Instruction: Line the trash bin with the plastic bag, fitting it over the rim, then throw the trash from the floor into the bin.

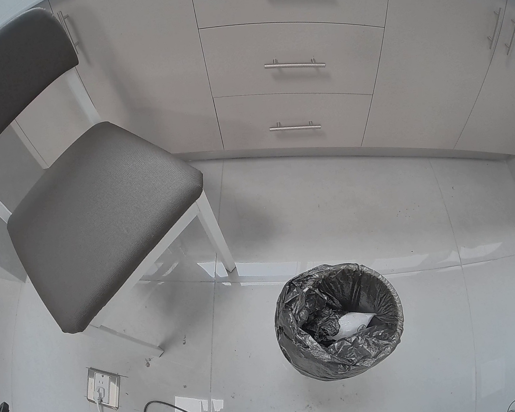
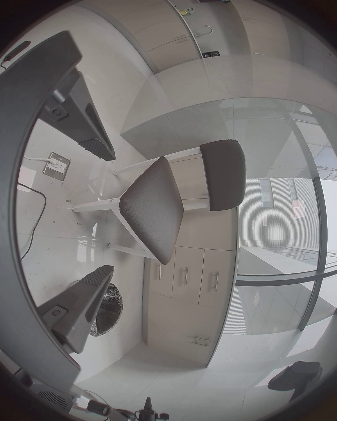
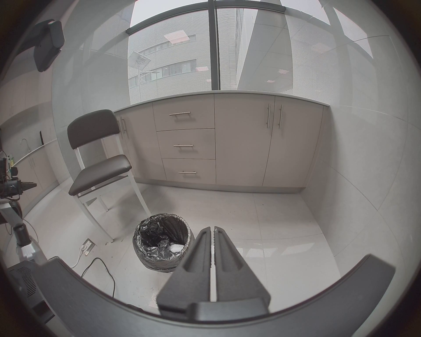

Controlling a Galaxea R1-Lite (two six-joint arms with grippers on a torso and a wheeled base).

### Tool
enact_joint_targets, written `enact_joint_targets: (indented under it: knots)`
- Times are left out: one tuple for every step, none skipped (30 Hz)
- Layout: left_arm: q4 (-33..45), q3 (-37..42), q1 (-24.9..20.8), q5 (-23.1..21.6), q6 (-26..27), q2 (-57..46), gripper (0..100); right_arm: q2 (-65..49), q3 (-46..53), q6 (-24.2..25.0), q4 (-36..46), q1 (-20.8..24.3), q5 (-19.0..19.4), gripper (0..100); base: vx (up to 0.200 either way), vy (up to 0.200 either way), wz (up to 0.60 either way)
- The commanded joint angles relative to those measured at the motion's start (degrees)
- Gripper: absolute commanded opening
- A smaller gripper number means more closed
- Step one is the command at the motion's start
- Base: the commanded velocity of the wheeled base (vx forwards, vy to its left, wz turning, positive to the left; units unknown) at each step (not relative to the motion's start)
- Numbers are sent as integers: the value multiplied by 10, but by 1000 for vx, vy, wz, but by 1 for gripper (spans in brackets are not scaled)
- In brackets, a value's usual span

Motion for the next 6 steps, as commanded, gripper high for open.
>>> enact_joint_targets:
  knots:
    - [0, 10, 0, 0, 0, -9, 100, -7, 8, 0, 0, 0, 0, 0, 0, 0, 0]
    - [0, 10, 0, 0, 0, -9, 100, -7, 8, 0, 0, 0, 0, 0, 0, 0, 0]
    - [0, 10, 0, 0, 0, -9, 100, -7, 8, 0, 0, 0, 0, 0, 0, 0, 0]
    - [0, 10, 0, 0, 0, -9, 100, -7, 9, 0, 0, 0, 0, 0, 0, 0, 0]
    - [0, 10, 0, 0, 0, -9, 100, -7, 8, 0, 0, 0, 0, 0, 0, 0, 0]
    - [0, 10, 0, 0, 0, -9, 100, -7, 8, 0, 0, 0, 0, 0, 0, 0, 0]
